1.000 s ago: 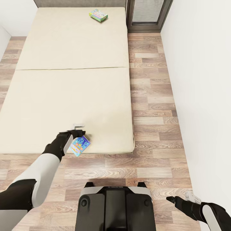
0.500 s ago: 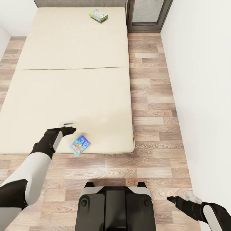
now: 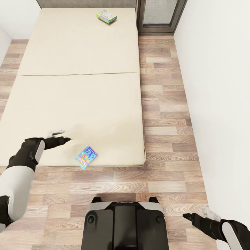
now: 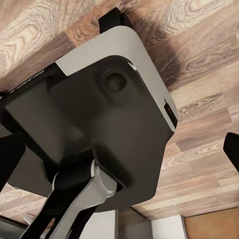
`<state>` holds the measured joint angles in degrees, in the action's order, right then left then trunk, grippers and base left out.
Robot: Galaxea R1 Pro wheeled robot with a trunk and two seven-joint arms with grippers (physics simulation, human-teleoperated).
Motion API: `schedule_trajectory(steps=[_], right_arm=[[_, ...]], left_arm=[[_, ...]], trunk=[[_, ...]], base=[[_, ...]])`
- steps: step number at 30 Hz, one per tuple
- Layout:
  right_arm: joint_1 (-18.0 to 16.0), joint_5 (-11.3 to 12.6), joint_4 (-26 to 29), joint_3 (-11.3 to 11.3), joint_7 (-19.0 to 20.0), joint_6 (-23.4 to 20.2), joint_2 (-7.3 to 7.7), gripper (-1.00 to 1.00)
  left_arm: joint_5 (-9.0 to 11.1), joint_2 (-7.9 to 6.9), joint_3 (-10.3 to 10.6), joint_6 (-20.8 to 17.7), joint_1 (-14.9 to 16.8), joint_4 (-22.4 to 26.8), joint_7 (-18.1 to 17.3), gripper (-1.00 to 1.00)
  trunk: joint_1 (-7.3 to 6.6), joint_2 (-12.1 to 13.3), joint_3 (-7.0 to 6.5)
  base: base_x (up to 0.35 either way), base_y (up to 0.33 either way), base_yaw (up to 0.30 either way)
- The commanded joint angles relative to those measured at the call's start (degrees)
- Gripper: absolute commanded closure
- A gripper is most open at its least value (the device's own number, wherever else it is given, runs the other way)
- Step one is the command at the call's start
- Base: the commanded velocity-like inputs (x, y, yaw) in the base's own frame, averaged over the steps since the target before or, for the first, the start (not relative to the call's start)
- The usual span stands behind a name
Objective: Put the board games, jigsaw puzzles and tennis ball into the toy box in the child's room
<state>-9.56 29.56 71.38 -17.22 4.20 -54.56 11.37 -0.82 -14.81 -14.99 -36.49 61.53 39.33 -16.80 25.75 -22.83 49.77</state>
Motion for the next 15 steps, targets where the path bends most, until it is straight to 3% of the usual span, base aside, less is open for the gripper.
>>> schedule_trajectory(steps=[1,2,4,11,12,15], right_arm=[[0.0,-0.4,0.0,-0.1,0.4,-0.3,0.01,-1.0],[0.0,-0.4,0.0,-0.1,0.4,-0.3,0.02,-1.0],[0.0,-0.4,0.0,-0.1,0.5,-0.3,0.04,-1.0],[0.0,-0.3,0.0,-0.1,0.5,-0.3,0.12,-1.0],[0.0,-0.3,0.0,-0.1,0.6,-0.3,0.13,-1.0],[0.0,-0.3,0.0,-0.1,0.8,0.1,0.14,-1.0]], left_arm=[[-0.1,-0.87,-0.3,-1.1,0.0,0.1,-2.0,-1.0],[0.0,-1.77,-0.4,-1.8,0.0,0.1,-3.8,-1.0],[0.0,-5.55,-1.3,-4.8,-0.2,0.1,-11.6,-1.0],[-0.2,-11.28,-4.2,-7.6,-1.3,-0.2,-29.0,-1.0],[-0.3,-12.83,-4.6,-7.9,-2.5,-0.3,-34.6,-1.0],[-0.3,-15.38,-5.1,-8.1,-5.1,-0.4,-43.0,-1.0]], trunk=[[0.04,-0.1,0.06],[0.04,-0.1,0.06],[0.04,-0.1,0.06],[0.04,-0.1,0.06],[0.04,-0.1,0.06],[0.04,-0.1,0.06]], base=[[0.0,0.0,0.0],[0.0,0.0,0.0],[0.0,0.0,0.0],[0.0,0.0,0.0],[0.0,0.0,0.0],[0.0,0.0,0.0]])
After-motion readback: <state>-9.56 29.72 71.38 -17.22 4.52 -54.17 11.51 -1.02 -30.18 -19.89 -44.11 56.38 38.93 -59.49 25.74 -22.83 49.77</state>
